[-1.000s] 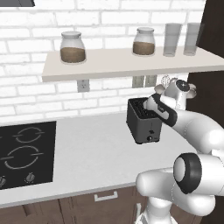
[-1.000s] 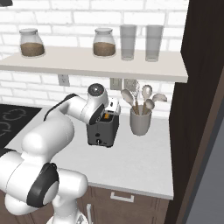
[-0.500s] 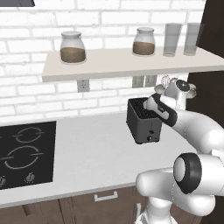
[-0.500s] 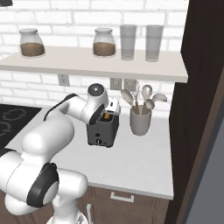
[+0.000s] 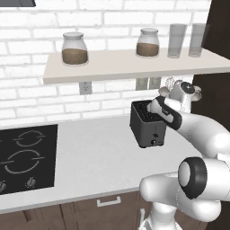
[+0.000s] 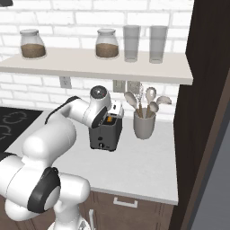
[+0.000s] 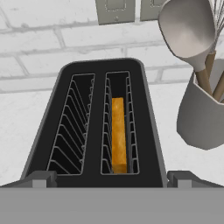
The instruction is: Start the toaster. Once the lever pops up, take the bread to the plate on the dining counter.
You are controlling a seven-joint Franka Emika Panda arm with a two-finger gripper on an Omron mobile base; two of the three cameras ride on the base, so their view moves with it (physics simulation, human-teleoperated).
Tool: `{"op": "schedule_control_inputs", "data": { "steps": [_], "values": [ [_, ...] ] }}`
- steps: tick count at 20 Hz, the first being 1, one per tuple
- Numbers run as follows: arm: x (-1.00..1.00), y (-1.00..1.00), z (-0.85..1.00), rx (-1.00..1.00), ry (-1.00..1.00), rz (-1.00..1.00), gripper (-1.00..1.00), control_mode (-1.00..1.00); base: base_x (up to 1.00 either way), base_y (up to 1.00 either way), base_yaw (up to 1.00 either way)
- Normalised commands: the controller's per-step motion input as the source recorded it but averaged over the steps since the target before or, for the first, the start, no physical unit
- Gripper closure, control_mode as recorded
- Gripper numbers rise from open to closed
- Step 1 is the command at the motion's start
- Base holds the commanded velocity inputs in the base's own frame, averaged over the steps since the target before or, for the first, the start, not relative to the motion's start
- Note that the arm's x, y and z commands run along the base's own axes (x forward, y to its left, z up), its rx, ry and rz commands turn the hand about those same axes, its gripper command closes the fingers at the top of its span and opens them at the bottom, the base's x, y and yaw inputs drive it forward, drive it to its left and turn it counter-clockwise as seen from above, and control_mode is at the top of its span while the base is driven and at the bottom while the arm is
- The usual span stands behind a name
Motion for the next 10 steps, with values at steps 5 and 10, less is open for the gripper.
{"op": "schedule_control_inputs", "data": {
  "steps": [5,10],
  "values": [
    [0.00,0.00,0.00,0.00,0.00,0.00,-1.00,-1.00,0.00,0.00,0.00],
    [0.00,0.00,0.00,0.00,0.00,0.00,-1.00,-1.00,0.00,0.00,0.00]
  ]
}}
